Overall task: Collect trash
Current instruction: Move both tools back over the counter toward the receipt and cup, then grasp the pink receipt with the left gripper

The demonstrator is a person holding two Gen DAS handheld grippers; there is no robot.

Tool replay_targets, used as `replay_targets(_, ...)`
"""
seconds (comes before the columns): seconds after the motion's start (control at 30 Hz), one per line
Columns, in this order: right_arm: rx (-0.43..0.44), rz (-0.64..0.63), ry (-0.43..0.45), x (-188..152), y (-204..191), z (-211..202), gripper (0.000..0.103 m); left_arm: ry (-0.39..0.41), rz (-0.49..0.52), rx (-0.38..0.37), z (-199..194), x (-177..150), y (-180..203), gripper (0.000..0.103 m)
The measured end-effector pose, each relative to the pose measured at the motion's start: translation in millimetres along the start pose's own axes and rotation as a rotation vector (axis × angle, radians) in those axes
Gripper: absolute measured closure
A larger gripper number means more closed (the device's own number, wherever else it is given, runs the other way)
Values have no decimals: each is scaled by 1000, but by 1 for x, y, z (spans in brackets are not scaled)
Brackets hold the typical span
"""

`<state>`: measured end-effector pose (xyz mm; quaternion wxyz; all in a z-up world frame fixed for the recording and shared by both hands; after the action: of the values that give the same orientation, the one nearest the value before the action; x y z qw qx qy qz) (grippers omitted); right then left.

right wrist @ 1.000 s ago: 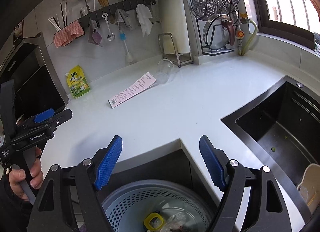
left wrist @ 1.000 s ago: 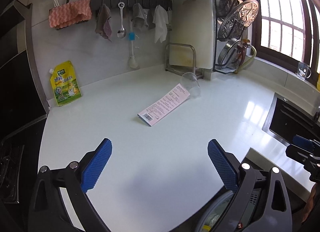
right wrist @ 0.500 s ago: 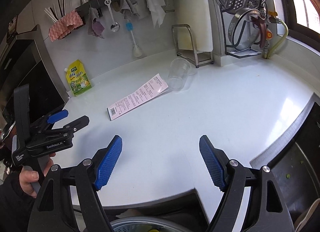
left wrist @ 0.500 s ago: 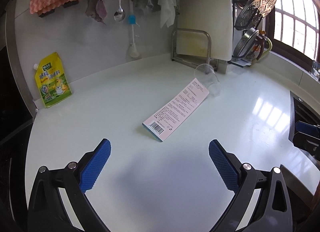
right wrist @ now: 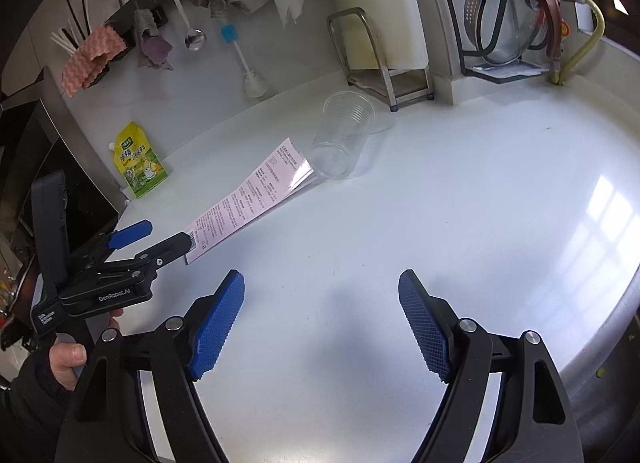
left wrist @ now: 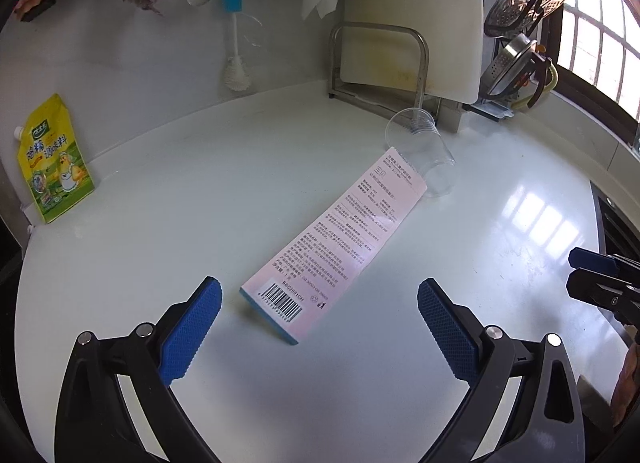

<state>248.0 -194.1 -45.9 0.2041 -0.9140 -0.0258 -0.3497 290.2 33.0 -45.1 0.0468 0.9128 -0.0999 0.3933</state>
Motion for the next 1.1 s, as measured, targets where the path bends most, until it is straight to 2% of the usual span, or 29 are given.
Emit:
replay_targets(0.17, 49, 58, -20, -6, 16, 4, 27, -35, 18, 1, 20, 7, 0, 6)
replay_targets(0.27, 69, 96, -26, -6, 23, 4, 27, -67, -4, -15, 31, 10, -5, 6)
replay_targets(0.53, 99, 112, -20, -4, 24, 2, 27, -111, 22, -32, 51, 19, 0, 6)
replay_targets(0.67, 128, 132, -36, -5, 25, 5, 27, -133, 26, -16, 58, 20, 2, 6)
replay_targets(0.93, 129, 131, -49, -6, 22, 7, 27, -209, 26, -25, 74, 15, 1, 6)
replay_targets(1.1, 129, 123, -55, -8, 17, 8, 27, -208, 26, -28, 73, 14, 1, 7)
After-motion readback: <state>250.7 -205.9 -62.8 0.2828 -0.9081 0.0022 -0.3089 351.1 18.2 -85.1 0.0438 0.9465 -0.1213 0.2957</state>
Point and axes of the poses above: each gripper's, at about its wrist camera, not at the fingertips, and z roughly the way its jaws point, y to its right, x to its top, the point moved 2 cm from there along z, roughly the way its jaws point, and after that the axes turned 1 degree about -x, right-handed, at the moved point
